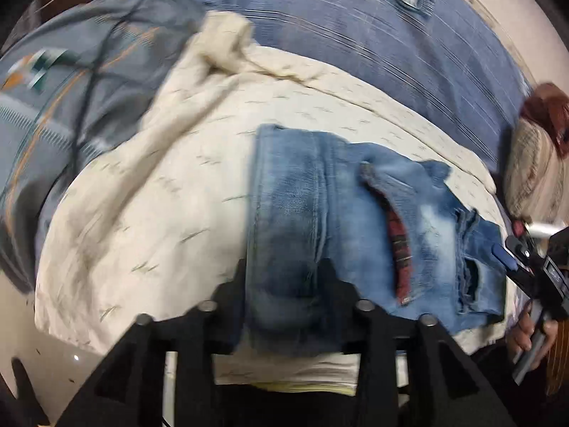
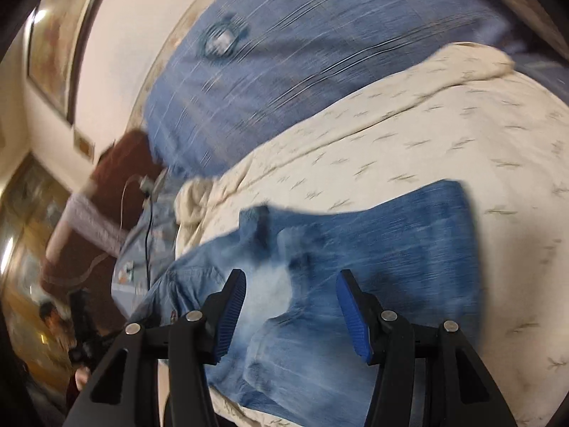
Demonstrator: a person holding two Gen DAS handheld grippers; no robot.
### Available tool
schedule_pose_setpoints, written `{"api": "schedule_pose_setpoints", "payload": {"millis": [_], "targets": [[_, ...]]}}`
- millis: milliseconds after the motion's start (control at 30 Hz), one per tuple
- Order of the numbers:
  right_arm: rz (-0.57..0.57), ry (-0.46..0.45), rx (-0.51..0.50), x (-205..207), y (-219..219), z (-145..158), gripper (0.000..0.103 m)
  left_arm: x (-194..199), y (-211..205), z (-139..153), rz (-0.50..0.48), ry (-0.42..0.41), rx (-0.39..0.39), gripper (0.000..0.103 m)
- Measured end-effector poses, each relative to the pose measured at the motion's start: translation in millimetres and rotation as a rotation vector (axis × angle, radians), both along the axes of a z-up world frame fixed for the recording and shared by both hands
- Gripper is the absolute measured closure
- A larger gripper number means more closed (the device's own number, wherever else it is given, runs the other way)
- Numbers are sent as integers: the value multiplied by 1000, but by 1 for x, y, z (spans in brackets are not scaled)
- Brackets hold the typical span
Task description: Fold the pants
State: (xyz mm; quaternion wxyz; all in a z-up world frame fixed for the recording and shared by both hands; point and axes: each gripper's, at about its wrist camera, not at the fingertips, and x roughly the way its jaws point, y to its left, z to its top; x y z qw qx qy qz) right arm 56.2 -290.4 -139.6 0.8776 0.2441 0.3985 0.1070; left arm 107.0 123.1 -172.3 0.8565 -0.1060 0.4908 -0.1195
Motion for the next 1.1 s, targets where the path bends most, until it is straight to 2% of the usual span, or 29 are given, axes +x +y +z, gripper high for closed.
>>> {"api": "schedule_pose_setpoints", "payload": {"millis": [67, 133, 200, 267, 333, 367, 433, 467, 533, 567, 600, 767, 867, 933, 1000, 1100], "targets": [[36, 16, -53, 7, 20, -1, 44, -4, 6, -2, -12, -30, -21, 54], [94, 21, -109, 19, 48, 4, 44, -4, 10, -3, -16, -60, -63, 43], [156, 31, -120, 34, 75, 10, 42, -2, 8, -11, -34, -55, -105, 28], [216, 38, -131, 53, 108, 20, 39, 4, -5, -22, -79, -11, -104, 26], [282, 63, -152, 76, 147, 28, 35, 7, -8, -37, -70, 4, -106, 21], [307, 80, -168, 86, 163, 30, 35, 8, -9, -43, -69, 11, -133, 19], [369, 124, -225, 109, 204, 31, 35, 6, -15, -41, -93, -31, -134, 19], [394, 137, -253, 116, 219, 30, 35, 5, -17, -40, -103, -42, -134, 21], [462, 165, -334, 134, 252, 26, 35, 4, -17, -41, -118, -74, -146, 38], [489, 181, -359, 142, 263, 23, 35, 3, -16, -42, -137, -87, -166, 49], [518, 213, -390, 154, 277, 17, 35, 4, -14, -42, -142, -90, -183, 55], [626, 273, -491, 184, 318, -5, 35, 7, -7, -40, -160, -102, -237, 63], [689, 272, -611, 192, 337, -25, 35, 9, -3, -43, -161, -101, -272, 64], [703, 290, -663, 200, 341, -40, 35, 8, 1, -45, -159, -98, -293, 65], [708, 354, -675, 209, 342, -62, 35, 10, 3, -47, -156, -93, -308, 65], [652, 398, -712, 214, 338, -88, 34, 8, 6, -48, -156, -92, -331, 65]]}}
